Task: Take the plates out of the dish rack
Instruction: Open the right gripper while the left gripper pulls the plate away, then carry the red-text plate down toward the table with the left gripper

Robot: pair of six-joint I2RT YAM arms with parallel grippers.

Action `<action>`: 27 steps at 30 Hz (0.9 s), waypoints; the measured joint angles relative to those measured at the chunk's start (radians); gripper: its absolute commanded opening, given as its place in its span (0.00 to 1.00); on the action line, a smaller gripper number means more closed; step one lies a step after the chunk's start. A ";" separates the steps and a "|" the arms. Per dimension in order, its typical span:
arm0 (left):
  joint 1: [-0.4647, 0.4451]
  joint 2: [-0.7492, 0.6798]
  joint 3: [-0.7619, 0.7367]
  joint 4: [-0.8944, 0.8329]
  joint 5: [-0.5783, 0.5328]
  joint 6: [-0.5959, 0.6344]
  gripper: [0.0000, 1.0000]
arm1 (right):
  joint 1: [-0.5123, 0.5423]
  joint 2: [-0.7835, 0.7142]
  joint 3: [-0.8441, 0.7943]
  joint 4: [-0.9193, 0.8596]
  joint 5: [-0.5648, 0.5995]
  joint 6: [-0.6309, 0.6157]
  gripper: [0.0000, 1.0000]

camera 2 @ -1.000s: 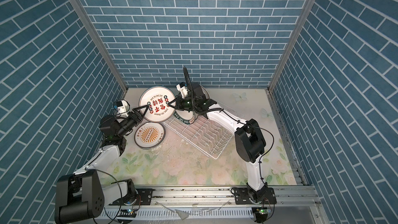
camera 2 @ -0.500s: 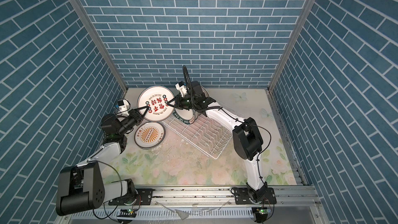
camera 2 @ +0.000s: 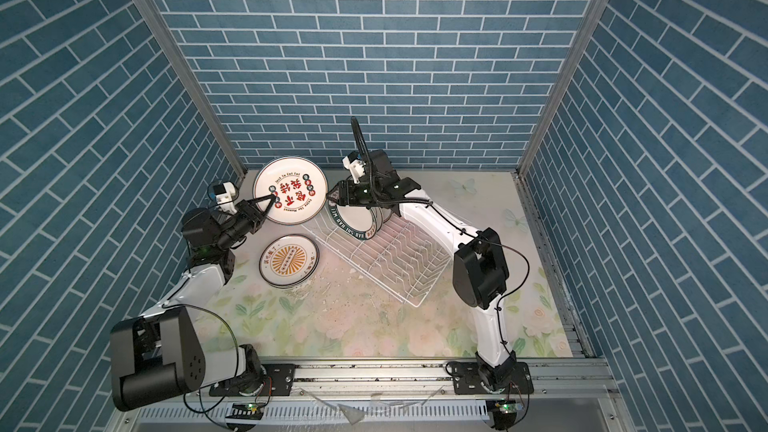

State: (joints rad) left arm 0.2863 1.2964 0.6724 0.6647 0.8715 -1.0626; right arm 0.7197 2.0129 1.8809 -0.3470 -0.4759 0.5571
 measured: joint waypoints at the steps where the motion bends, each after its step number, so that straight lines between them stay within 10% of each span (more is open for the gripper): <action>1: 0.019 0.006 0.010 -0.018 -0.004 0.000 0.00 | -0.003 -0.011 -0.002 -0.029 0.026 -0.021 0.59; 15: 0.125 0.307 0.266 -0.357 -0.174 0.214 0.03 | -0.013 -0.254 -0.205 -0.209 0.455 -0.251 0.52; 27: 0.125 0.542 0.369 -0.391 -0.205 0.287 0.05 | -0.010 -0.247 -0.245 -0.217 0.513 -0.293 0.49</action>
State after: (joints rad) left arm 0.4114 1.8389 1.0412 0.2737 0.6662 -0.7753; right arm 0.7097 1.7657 1.6356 -0.5644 0.0376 0.2642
